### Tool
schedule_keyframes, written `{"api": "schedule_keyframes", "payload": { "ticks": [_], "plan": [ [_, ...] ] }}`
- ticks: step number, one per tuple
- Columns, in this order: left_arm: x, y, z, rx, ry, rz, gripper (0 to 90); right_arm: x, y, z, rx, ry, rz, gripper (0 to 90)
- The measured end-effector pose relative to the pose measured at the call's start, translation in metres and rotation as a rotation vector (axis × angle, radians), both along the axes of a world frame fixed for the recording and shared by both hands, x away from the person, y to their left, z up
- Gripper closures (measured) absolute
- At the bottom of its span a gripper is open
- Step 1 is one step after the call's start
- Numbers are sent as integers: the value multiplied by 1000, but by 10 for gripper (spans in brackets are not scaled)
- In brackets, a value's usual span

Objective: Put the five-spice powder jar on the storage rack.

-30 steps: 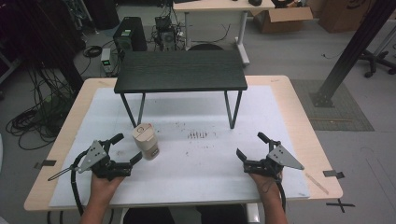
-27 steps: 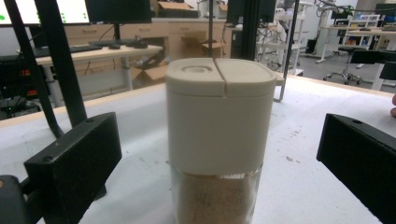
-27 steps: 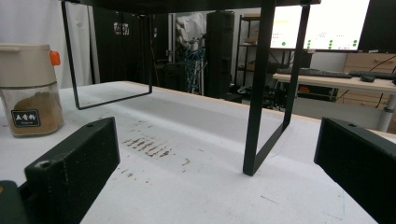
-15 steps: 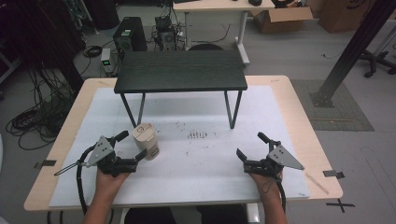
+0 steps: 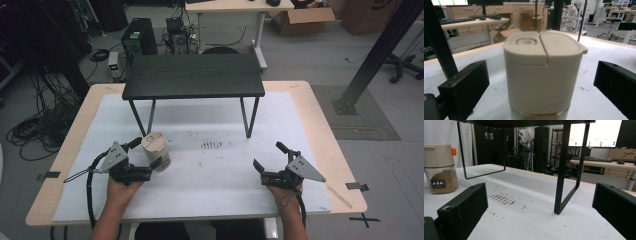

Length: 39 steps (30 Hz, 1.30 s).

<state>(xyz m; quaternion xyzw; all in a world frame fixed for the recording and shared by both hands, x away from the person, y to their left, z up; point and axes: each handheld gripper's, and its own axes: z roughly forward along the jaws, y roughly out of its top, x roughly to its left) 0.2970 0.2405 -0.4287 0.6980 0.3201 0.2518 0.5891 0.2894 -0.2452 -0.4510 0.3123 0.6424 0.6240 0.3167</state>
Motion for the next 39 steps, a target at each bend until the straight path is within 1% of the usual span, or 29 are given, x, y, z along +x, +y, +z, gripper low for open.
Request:
{"api": "schedule_keyframes", "payload": {
  "ticks": [4,9,13,16,23,26,28,31,36,39],
  "plan": [
    [3,-1,0,-2,5,1,5,0,0,0,1,1,0,0],
    [9,-6,1,21,16,-1,5,0,0,0,2,2,0,0],
    [12,-9,2,31,20,-1,6,0,0,0,2,1,0,0],
    [15,-12,3,43,30,2,7,0,0,0,2,1,0,0],
    [18,-12,2,41,51,13,13,0,0,0,4,1,0,0],
    [18,-13,2,42,55,10,25,0,0,0,4,2,0,0],
    [18,-13,3,53,60,7,42,0,0,0,3,1,0,0],
    [19,-16,4,81,68,5,60,0,0,0,3,1,0,0],
    [19,-18,6,87,76,9,81,0,0,0,3,0,0,0],
    [19,-18,6,92,82,6,111,0,0,0,4,-1,0,0]
  ]
}}
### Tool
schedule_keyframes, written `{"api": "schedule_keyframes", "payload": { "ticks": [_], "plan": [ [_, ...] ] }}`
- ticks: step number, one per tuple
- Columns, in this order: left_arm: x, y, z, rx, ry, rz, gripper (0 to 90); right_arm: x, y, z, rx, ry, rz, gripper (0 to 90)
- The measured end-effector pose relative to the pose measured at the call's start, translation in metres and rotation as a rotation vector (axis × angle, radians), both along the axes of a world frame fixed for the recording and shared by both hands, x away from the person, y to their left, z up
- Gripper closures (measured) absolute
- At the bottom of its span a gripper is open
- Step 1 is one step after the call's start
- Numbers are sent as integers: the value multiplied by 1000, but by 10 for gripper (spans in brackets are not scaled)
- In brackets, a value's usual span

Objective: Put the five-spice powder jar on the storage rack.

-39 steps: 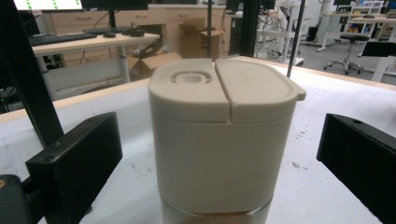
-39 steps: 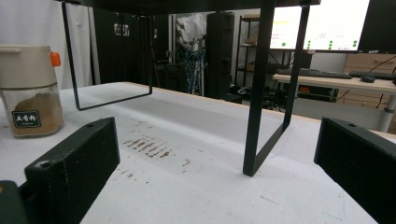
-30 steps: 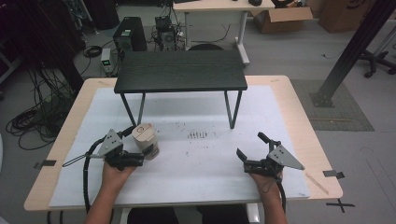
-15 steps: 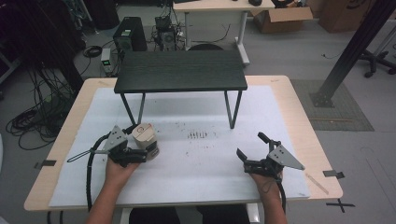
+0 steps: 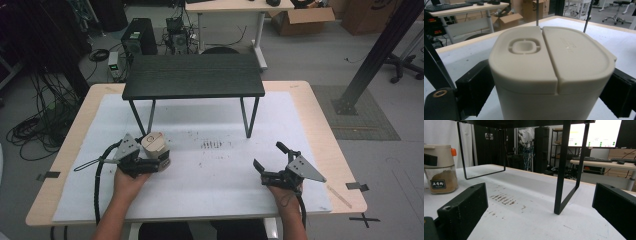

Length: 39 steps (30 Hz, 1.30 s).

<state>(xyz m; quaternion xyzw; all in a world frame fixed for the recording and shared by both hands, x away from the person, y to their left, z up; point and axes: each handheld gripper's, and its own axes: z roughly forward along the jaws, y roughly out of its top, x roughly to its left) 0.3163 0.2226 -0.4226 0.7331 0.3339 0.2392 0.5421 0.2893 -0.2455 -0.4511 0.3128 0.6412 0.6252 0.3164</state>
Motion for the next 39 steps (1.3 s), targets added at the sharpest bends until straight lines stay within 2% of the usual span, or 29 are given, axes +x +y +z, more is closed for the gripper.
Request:
{"api": "schedule_keyframes", "payload": {
  "ticks": [8,23,31,39],
  "plan": [
    [-1,1,0,10,21,4,160,0,0,0,-2,1,0,0],
    [-4,2,3,-2,27,0,233,0,0,0,-3,0,0,0],
    [-4,4,4,-9,32,7,310,0,0,0,-4,-1,0,0],
    [-4,3,6,9,35,10,315,0,0,0,-3,-3,-1,0]
  ]
}}
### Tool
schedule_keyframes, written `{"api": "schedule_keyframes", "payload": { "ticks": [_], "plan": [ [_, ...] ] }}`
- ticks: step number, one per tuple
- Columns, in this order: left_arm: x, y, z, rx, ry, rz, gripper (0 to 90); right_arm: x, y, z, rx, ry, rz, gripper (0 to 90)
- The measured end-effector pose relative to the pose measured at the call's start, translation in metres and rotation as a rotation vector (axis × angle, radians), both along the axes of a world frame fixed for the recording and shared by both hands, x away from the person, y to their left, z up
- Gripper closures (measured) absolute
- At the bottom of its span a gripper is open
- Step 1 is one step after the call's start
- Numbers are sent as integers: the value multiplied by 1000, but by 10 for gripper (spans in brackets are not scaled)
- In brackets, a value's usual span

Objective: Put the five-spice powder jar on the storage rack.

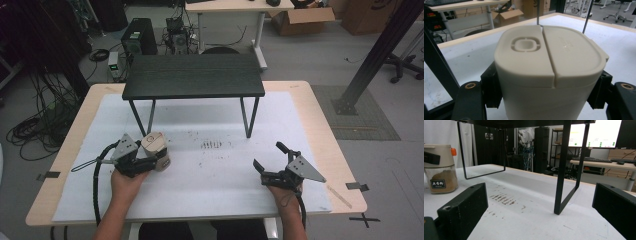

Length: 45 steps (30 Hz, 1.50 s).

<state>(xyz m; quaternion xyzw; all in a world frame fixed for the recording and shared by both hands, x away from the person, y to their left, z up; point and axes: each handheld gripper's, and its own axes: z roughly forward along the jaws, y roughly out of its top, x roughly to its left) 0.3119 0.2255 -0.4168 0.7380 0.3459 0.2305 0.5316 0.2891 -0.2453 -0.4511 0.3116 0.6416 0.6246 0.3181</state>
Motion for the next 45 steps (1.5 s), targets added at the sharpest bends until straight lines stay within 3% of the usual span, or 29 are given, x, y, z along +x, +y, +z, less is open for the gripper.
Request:
{"api": "schedule_keyframes", "payload": {
  "ticks": [7,10,13,20,37,45],
  "plan": [
    [-1,0,2,10,10,12,317,0,0,0,-1,-1,0,0],
    [0,1,5,-7,35,8,318,0,0,0,-1,0,0,0],
    [-1,2,9,-12,25,8,318,0,0,0,-2,0,0,0],
    [-5,0,25,14,21,-16,319,0,0,0,-3,0,0,0],
    [-7,-1,56,-3,35,-41,318,0,0,0,-2,-2,1,0],
    [-5,-3,78,0,32,-50,319,0,0,0,-2,1,2,0]
  ]
}}
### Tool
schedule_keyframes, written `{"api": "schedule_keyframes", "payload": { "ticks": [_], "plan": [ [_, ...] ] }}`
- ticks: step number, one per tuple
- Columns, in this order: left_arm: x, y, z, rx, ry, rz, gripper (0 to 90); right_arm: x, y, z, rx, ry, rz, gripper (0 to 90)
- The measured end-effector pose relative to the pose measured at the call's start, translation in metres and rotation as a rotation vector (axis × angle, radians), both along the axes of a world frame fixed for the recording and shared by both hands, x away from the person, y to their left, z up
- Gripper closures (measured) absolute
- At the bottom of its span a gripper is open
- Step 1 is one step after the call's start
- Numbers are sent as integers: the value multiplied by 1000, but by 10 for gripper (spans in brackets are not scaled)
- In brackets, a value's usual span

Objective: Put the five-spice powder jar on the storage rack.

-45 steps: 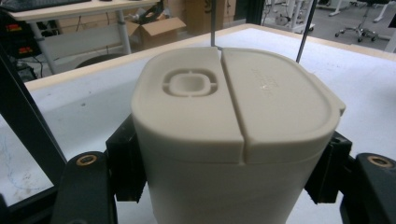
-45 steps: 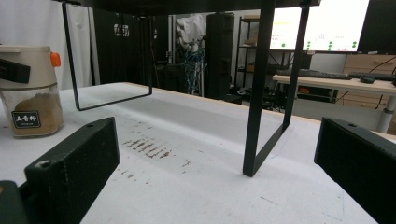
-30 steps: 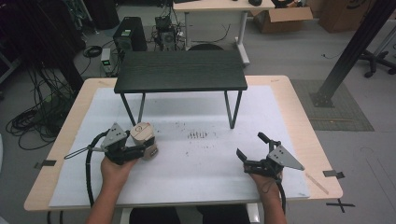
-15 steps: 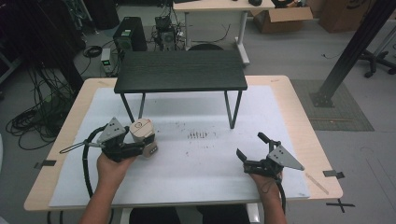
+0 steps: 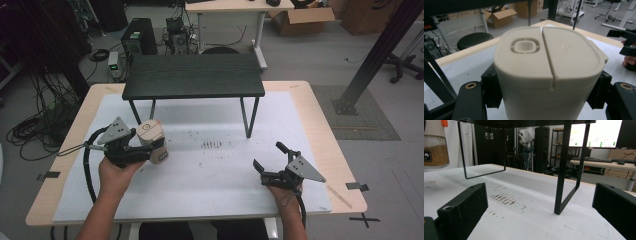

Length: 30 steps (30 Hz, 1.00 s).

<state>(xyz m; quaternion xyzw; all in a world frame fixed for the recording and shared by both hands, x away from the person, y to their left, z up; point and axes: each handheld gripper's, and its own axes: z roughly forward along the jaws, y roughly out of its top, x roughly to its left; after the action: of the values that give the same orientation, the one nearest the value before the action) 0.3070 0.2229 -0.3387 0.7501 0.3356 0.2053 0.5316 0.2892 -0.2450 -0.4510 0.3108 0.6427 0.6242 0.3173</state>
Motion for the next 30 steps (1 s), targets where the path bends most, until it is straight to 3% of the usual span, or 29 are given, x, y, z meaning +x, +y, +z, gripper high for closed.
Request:
{"api": "schedule_keyframes", "payload": {
  "ticks": [12,30],
  "plan": [
    [10,-3,36,-3,-18,-8,318,1,0,0,-1,5,0,0],
    [18,-1,74,-24,-14,-31,319,1,0,0,0,6,0,0]
  ]
}}
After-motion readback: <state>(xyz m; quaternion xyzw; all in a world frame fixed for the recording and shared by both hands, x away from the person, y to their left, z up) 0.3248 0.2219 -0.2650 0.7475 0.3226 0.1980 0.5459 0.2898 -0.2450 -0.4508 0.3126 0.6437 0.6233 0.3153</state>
